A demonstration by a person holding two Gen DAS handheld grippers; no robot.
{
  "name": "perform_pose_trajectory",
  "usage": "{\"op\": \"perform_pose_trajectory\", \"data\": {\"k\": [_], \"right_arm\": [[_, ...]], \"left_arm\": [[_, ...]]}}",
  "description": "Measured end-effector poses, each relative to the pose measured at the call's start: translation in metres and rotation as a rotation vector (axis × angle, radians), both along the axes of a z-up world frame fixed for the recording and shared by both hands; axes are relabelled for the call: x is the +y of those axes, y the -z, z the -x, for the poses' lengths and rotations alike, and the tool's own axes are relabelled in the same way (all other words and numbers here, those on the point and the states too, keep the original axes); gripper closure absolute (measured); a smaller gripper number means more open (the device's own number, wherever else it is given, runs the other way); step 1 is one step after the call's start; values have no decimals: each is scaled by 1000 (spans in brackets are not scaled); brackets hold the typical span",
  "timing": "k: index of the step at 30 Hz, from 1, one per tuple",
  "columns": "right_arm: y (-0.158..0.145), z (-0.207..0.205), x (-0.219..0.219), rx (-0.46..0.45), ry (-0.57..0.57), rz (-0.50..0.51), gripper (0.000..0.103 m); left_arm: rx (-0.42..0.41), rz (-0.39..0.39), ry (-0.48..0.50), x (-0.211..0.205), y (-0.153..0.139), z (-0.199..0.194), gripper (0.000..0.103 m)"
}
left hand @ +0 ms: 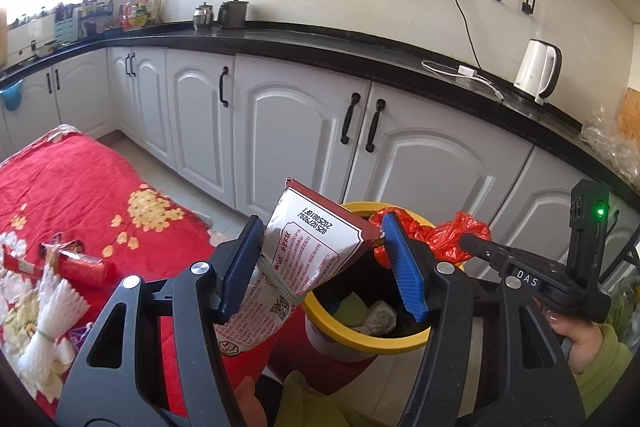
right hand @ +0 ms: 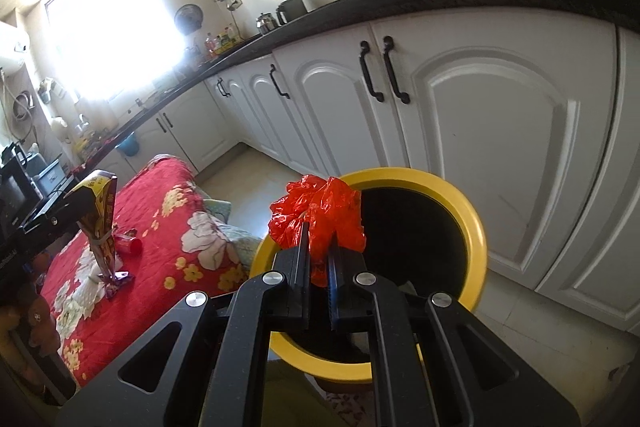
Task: Collect trash
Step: 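Open both tools to drop the package and red bag into the bin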
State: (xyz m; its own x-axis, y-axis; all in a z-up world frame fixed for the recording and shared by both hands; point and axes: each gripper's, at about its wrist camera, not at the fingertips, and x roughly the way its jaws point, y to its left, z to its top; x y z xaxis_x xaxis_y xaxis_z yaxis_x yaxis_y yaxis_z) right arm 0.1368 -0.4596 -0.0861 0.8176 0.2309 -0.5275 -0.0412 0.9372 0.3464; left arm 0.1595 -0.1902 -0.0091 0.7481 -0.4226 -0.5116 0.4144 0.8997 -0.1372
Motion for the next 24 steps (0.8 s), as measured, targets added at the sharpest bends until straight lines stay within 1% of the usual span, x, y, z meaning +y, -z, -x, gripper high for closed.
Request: {"op": "perform_pose_trajectory", "data": {"k": [11, 24], "right_arm": [[15, 1, -15, 35, 42, 3, 96], [35, -2, -30, 89, 71, -27, 96]], "left_arm": [[-16, -45, 48, -34, 9, -12, 50], [18, -56, 94, -69, 23, -29, 50]]}}
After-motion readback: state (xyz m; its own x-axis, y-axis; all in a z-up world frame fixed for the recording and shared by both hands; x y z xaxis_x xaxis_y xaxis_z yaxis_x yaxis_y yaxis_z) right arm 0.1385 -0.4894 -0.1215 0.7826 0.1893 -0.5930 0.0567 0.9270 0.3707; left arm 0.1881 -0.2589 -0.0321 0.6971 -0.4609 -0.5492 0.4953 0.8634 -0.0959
